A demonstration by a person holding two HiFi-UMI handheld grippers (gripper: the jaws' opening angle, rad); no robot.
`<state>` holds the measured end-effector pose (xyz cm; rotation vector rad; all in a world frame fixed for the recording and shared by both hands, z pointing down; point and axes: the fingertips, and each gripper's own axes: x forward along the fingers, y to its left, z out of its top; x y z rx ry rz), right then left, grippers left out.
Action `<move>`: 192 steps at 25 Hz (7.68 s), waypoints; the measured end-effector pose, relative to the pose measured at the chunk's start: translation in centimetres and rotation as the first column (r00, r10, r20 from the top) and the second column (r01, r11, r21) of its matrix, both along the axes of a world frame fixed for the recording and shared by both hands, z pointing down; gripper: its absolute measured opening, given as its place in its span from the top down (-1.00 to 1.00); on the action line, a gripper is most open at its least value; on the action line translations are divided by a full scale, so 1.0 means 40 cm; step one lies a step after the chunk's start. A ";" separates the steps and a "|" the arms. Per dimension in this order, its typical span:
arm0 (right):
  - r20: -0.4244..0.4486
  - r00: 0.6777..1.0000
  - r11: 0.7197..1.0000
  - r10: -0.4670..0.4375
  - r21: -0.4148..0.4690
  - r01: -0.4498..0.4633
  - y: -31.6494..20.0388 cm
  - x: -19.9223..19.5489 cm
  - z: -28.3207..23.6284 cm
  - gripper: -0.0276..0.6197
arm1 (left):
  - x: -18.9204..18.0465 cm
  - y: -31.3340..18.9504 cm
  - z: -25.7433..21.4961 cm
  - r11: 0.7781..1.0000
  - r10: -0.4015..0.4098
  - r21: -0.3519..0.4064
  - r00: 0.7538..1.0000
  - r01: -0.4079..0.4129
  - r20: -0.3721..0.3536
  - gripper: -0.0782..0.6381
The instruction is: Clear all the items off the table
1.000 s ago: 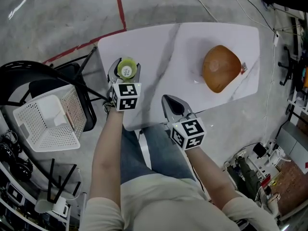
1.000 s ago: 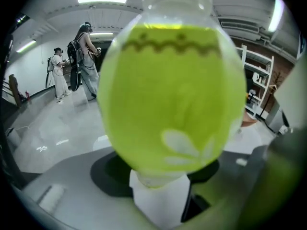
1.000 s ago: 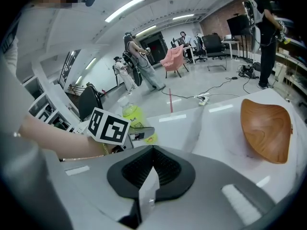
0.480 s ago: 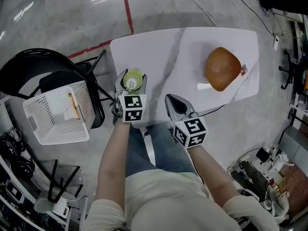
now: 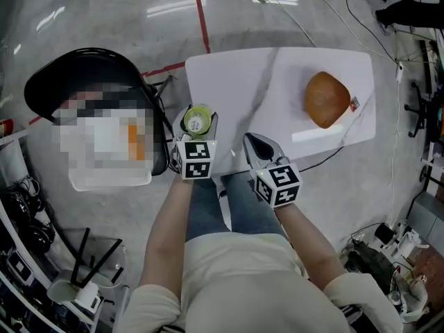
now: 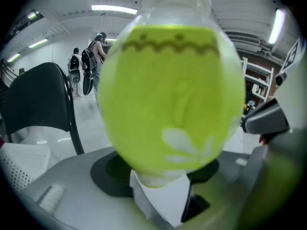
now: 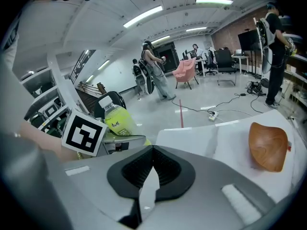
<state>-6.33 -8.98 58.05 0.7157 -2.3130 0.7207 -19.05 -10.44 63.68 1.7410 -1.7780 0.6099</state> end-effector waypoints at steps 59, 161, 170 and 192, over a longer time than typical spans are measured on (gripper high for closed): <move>0.020 0.900 0.890 -0.436 0.162 0.427 0.445 -0.594 -0.290 0.92 | -0.597 0.767 -0.277 0.901 -0.434 -0.009 0.900 0.434 -0.027 -0.04; 0.018 0.937 0.934 -0.350 0.080 0.347 0.424 -0.672 -0.189 0.92 | -0.761 0.539 -0.111 0.868 -0.488 0.021 0.862 0.496 -0.139 0.23; 0.040 0.942 0.938 -0.332 0.115 0.326 0.418 -0.657 -0.243 0.92 | -0.735 0.570 -0.231 0.860 -0.496 0.058 0.857 0.507 -0.137 0.75; 0.059 0.974 0.959 -0.217 0.196 0.202 0.370 -0.497 -0.329 0.92 | -0.482 0.520 -0.406 0.965 -0.216 0.099 0.951 0.242 -0.221 0.76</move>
